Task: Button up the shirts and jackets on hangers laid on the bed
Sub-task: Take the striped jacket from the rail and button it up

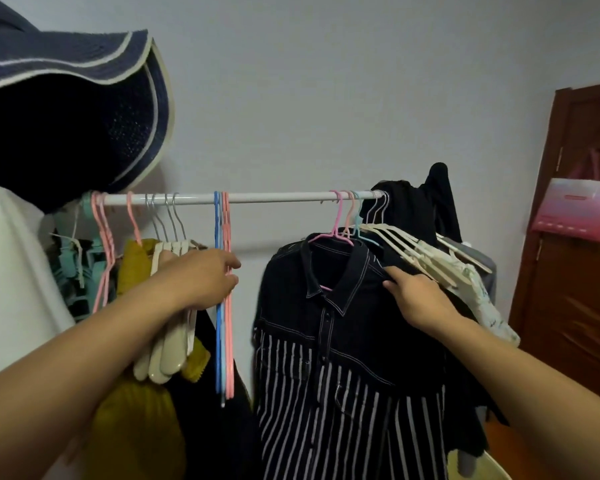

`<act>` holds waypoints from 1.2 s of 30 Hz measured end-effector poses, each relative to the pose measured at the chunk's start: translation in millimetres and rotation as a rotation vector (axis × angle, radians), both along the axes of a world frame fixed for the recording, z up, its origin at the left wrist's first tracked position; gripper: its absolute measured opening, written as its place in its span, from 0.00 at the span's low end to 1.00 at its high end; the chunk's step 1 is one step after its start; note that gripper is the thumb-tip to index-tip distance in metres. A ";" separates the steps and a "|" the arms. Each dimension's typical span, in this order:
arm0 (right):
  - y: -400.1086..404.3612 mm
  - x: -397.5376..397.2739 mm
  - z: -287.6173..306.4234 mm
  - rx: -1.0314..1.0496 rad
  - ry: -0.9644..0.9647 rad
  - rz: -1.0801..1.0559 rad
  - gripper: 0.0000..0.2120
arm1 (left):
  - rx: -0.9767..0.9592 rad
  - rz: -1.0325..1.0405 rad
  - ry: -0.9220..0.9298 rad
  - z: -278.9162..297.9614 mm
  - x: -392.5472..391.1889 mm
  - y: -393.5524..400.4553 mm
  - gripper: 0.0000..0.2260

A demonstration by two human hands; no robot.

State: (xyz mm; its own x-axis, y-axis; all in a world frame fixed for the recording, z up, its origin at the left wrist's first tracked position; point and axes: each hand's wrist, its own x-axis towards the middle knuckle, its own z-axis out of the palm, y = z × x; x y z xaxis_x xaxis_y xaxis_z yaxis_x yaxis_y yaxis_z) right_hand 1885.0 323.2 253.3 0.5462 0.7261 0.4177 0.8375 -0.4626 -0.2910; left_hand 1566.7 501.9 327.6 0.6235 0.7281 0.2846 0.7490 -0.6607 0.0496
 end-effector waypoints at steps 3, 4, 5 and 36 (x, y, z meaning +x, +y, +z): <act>-2.7 10.0 3.4 0.052 -0.023 -0.099 0.17 | 0.025 0.000 -0.005 -1.7 1.7 -0.7 0.18; -2.8 13.8 5.5 0.061 -0.016 -0.127 0.17 | 0.031 0.000 -0.007 -2.5 2.0 -0.9 0.19; -2.8 19.8 6.2 0.065 -0.010 -0.151 0.17 | 0.032 -0.001 -0.012 -3.5 2.4 -1.8 0.19; 72.3 -203.4 5.2 0.512 1.092 0.418 0.08 | -0.030 -0.064 -0.126 -6.8 1.8 4.8 0.23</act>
